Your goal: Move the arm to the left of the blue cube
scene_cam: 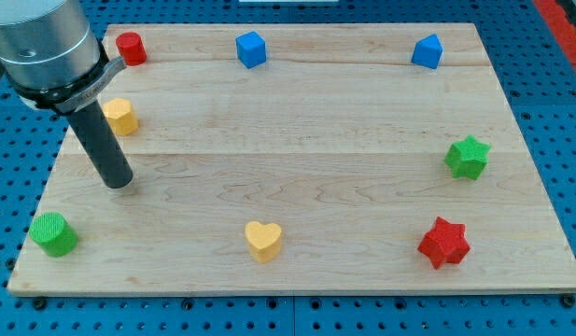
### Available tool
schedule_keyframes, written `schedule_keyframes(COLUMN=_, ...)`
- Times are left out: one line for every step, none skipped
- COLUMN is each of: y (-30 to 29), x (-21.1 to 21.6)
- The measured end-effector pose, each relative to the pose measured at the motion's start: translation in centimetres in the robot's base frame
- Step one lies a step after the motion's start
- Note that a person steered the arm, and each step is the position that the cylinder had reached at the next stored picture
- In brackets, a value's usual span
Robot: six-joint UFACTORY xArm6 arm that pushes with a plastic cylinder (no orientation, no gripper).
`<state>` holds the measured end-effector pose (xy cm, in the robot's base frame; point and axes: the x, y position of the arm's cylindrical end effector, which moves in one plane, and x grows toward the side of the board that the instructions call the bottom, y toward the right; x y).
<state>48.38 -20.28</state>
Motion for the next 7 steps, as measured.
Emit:
schedule_keyframes(y=-0.3, x=-0.3)
schedule_keyframes(y=3.1, x=-1.2)
schedule_keyframes(y=7.5, x=-3.9)
schedule_keyframes(y=11.1, x=-5.9)
schedule_keyframes(y=12.7, x=-6.7)
schedule_keyframes(y=12.6, x=-10.3)
schedule_keyframes(y=10.7, x=-14.7)
